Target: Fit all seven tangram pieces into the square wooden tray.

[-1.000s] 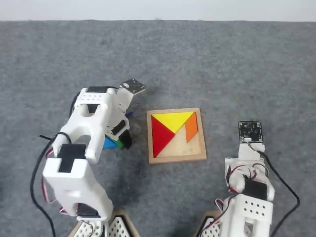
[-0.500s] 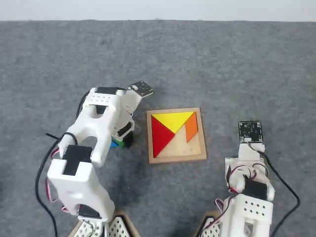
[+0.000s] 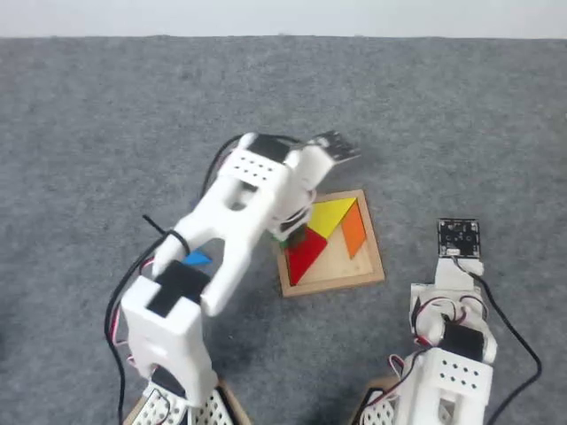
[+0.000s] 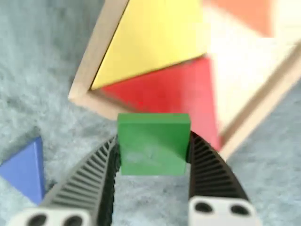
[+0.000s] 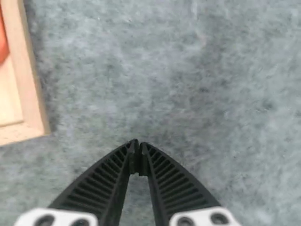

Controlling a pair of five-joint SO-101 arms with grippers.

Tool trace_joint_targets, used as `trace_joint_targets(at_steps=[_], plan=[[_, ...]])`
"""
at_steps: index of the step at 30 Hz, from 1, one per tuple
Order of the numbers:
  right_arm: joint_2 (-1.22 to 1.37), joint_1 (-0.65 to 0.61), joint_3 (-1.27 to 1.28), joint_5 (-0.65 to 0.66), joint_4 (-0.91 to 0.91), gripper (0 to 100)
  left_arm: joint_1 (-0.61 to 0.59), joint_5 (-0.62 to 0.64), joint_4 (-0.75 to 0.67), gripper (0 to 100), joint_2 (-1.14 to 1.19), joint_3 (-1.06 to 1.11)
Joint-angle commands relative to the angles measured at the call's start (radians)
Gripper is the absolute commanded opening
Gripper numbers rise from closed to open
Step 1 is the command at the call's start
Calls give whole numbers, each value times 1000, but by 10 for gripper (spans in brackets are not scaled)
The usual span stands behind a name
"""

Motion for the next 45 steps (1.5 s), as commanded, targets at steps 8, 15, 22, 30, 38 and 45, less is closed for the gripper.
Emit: trace_joint_targets(at_steps=[8, 15, 22, 30, 38, 45], plan=[[-15, 117, -64, 11, -18, 6, 227, 158, 75, 11, -8, -223], [-13, 117, -69, 8, -12, 7, 256, 198, -118, 11, -9, -47], [-13, 117, -66, 9, -12, 8, 244, 265, -201, 11, -20, 71], [-13, 101, -64, 9, -13, 8, -104, 121, -87, 11, -169, 77], [-13, 81, -63, 9, -10, 8, -404, -157, -138, 11, -465, 452], [-13, 79, -55, 9, -12, 8, -545, -338, -219, 11, -572, 667]])
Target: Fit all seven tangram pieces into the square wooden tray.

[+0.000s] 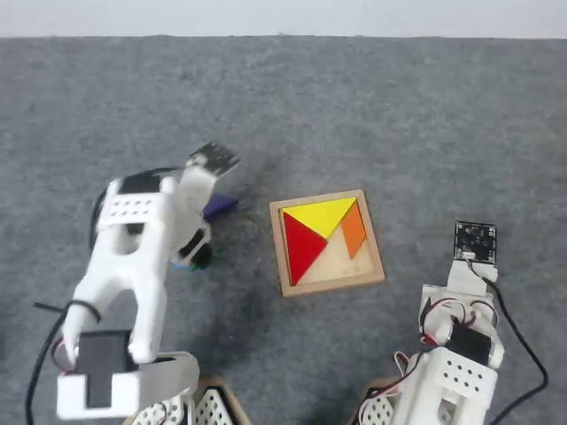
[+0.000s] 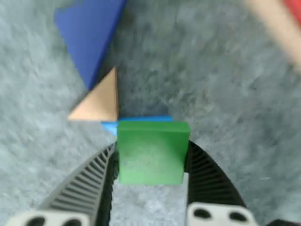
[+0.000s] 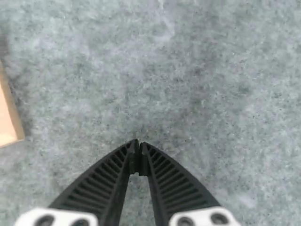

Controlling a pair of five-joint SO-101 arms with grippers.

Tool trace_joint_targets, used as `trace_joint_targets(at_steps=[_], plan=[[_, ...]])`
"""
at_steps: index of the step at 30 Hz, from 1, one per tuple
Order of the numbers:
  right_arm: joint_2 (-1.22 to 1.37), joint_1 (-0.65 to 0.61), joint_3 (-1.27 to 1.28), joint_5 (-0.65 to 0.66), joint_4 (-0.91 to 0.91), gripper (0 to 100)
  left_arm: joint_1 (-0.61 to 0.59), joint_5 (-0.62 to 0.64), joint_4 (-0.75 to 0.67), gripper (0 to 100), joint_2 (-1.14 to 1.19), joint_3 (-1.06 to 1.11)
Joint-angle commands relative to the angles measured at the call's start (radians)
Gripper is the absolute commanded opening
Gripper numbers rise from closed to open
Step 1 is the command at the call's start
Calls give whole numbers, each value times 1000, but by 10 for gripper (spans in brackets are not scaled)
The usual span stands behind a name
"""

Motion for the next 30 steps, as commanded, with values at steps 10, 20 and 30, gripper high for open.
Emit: trace_joint_targets(at_steps=[10, 20, 30], plan=[[-12, 101, -100, 54, 5, 7, 503, 342, -40, 11, -115, -71], [168, 271, -190, 57, -16, 7, 720, 591, -218, 11, 252, -300], [291, 272, -193, 52, -113, 7, 819, 628, -172, 11, 368, -389]])
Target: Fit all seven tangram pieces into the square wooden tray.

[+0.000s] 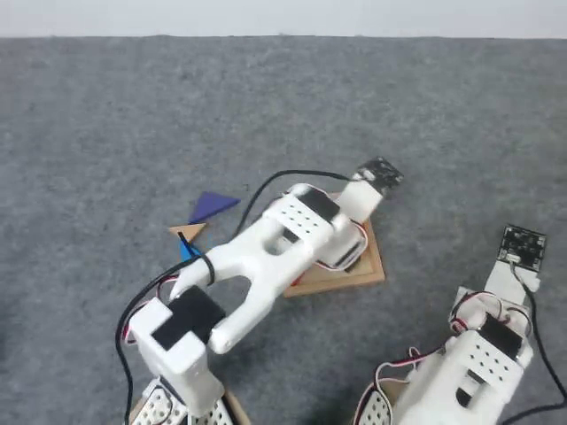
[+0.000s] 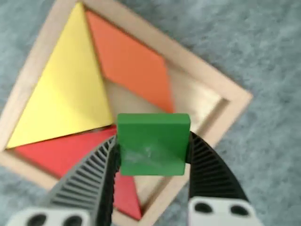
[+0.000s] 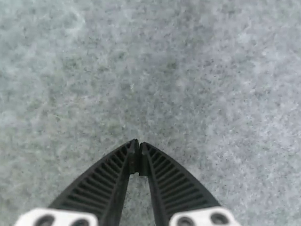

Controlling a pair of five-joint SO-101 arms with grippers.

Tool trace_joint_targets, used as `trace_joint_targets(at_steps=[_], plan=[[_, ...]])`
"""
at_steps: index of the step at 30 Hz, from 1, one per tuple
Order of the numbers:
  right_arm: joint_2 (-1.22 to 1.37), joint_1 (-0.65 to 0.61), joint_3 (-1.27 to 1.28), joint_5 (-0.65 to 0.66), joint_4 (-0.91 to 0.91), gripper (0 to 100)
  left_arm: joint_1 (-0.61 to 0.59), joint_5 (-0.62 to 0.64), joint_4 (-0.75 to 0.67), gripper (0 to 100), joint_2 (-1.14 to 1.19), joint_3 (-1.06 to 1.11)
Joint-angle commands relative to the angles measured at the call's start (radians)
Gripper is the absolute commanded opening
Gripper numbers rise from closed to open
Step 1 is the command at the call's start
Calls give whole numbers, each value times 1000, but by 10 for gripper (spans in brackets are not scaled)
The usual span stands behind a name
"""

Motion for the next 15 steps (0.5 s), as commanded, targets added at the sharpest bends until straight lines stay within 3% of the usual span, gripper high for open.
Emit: trace_joint_targets(at_steps=[1, 8, 15], plan=[[13, 8, -63, 8, -22, 7, 51, 46, 20, 11, -3, -48], [16, 7, -63, 9, -22, 7, 55, 51, 21, 17, 60, -48], [21, 5, -63, 12, -22, 7, 37, 86, 46, 153, 86, -48]])
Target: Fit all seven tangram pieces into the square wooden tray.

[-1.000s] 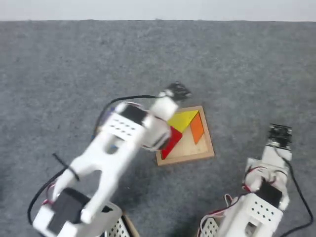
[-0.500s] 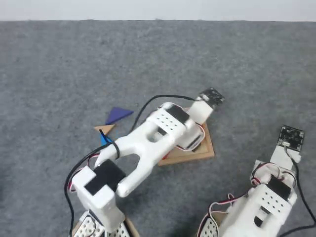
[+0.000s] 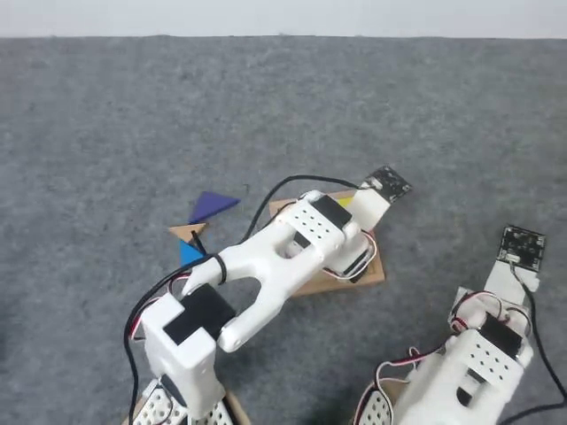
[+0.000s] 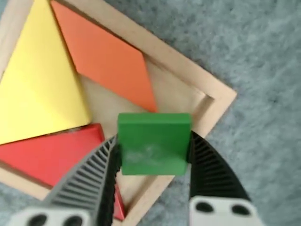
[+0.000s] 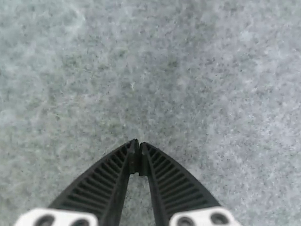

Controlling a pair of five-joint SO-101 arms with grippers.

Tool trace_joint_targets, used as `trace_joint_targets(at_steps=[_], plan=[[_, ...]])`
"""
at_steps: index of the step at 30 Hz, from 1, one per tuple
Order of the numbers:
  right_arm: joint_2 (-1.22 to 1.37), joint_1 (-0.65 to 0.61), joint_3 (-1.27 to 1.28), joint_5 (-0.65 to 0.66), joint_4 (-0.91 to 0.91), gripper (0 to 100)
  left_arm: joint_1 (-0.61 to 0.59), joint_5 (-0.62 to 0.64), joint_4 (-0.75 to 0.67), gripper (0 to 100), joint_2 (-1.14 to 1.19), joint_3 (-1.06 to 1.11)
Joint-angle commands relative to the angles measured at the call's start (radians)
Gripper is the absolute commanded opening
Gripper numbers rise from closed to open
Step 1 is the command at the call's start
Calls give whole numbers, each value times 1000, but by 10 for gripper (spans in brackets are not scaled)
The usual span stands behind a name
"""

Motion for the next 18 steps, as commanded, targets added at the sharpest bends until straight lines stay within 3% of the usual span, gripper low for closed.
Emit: trace_joint_targets(at_steps=[1, 11, 18], plan=[[15, 5, -63, 9, -21, 7, -12, 11, 32, 148, 11, -22], [15, -24, -61, 9, -18, 7, -17, 17, 29, 145, -15, -1], [15, -24, -61, 8, -16, 7, -117, 12, 54, 175, -110, 18]])
